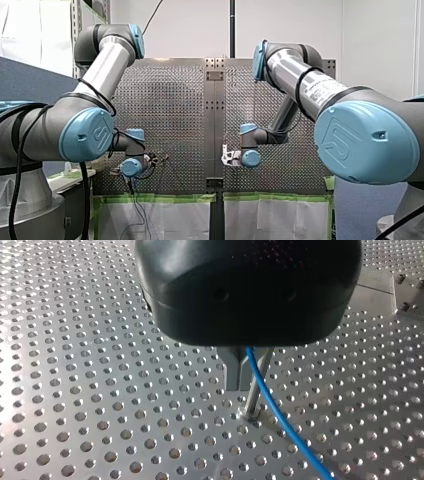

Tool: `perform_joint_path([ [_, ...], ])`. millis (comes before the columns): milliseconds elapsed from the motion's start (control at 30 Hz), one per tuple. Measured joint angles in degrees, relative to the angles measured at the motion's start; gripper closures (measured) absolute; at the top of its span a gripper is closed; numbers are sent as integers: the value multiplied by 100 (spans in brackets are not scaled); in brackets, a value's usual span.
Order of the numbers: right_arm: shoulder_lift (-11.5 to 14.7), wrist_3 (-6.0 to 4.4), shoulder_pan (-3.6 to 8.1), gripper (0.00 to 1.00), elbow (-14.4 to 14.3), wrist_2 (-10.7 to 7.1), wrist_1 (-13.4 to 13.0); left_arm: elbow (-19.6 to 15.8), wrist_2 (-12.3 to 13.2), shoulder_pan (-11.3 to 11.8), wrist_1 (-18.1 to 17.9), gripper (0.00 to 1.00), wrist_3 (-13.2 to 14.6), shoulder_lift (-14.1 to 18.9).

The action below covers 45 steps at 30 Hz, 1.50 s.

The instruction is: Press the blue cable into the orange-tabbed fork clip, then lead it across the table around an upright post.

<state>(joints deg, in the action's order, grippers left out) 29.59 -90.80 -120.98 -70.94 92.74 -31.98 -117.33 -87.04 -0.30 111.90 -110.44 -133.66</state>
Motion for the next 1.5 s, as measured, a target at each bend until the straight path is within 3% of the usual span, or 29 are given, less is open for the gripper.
perform_joint_path([
  [300,0,-14,160,98,3,4,32,0,-19,49,6,100,16,0],
  [600,-1,-20,183,98,-1,0,44,0,-139,123,2,100,118,2],
  [633,-1,-20,182,98,-2,0,46,0,-184,138,3,98,167,3],
  [667,-1,-19,182,98,-2,0,49,0,-207,147,4,82,205,3],
  [700,-1,-19,182,98,-1,0,53,0,-217,156,4,82,246,3],
  [733,-1,-19,181,98,0,0,55,1,-210,168,6,67,303,3],
  [767,-1,-18,180,98,1,0,59,1,-192,178,13,42,347,3],
  [800,-1,-17,176,98,1,0,64,0,-170,186,30,42,391,3],
  [833,-1,-15,173,98,1,-1,69,0,-149,193,64,18,453,3],
  [867,-1,-14,170,98,1,0,73,1,-143,197,96,4,498,3],
  [1200,-1,5,158,98,1,0,165,-3,-312,130,567,0,997,3],
  [1500,0,0,158,98,0,0,186,-84,38,72,1032,0,1312,3],
])
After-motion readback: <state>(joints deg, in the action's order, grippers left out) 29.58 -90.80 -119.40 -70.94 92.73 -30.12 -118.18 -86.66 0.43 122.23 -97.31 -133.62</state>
